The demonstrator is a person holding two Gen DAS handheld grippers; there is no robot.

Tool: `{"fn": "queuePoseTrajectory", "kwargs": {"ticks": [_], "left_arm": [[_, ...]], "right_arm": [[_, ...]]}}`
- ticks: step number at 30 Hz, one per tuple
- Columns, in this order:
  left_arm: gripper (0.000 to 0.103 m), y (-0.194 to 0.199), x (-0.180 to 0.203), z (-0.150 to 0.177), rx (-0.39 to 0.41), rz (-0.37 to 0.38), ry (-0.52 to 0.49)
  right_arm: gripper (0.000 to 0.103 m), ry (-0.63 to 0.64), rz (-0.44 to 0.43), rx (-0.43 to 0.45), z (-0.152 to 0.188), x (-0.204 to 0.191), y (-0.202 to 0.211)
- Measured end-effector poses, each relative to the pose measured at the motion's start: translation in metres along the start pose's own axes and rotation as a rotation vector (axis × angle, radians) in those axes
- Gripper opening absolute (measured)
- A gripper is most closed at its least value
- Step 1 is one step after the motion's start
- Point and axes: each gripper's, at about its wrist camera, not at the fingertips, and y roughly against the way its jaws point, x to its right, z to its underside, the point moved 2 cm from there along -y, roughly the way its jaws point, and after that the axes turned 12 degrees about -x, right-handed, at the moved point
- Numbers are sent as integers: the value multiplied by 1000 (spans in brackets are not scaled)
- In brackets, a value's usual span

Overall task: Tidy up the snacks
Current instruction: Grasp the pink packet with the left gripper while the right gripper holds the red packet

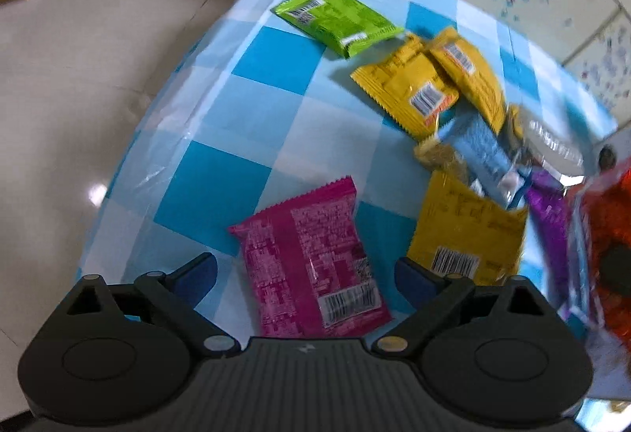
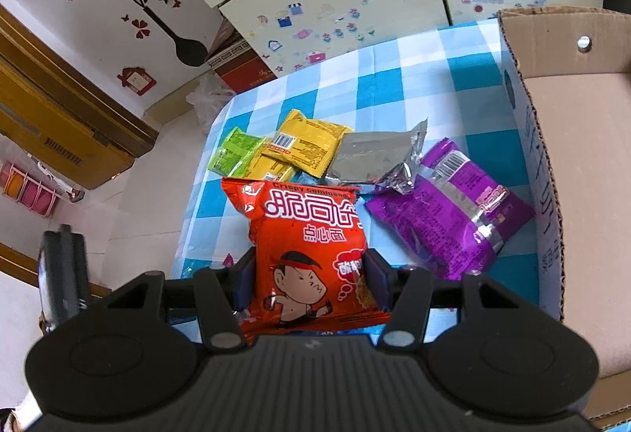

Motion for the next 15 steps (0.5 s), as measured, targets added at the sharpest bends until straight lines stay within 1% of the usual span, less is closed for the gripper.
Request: {"fn": "queuePoseTrajectory", "kwargs": {"ticks": [1, 2, 3, 5, 6, 7, 8, 12, 15], "left_arm": [[93, 0, 1, 1, 7, -10, -5], [85, 2, 0, 3, 20, -12, -11], [81, 4, 0, 4, 32, -7, -18], [68, 10, -4, 4, 41, 22, -14], [66, 12, -6, 5, 38, 46, -7], [65, 14, -9, 6, 32, 72, 6], [64, 16, -10, 7, 30, 83, 16], [63, 29, -9, 9, 65, 83, 22], [63, 43, -6, 8, 102, 104, 27]], "right_arm": [[57, 3, -1, -2, 0, 0, -1], [57, 5, 0, -3, 0, -1, -1], [57, 7, 1, -3, 0, -1, 0], [57, 7, 0, -1, 0, -1, 0], [57, 7, -1, 1, 0, -1, 0], [57, 8, -2, 2, 0, -2, 1], [57, 11, -2, 3, 0, -2, 1], [57, 20, 0, 2, 2, -4, 3], [57, 25, 5, 6, 2, -5, 4]]}}
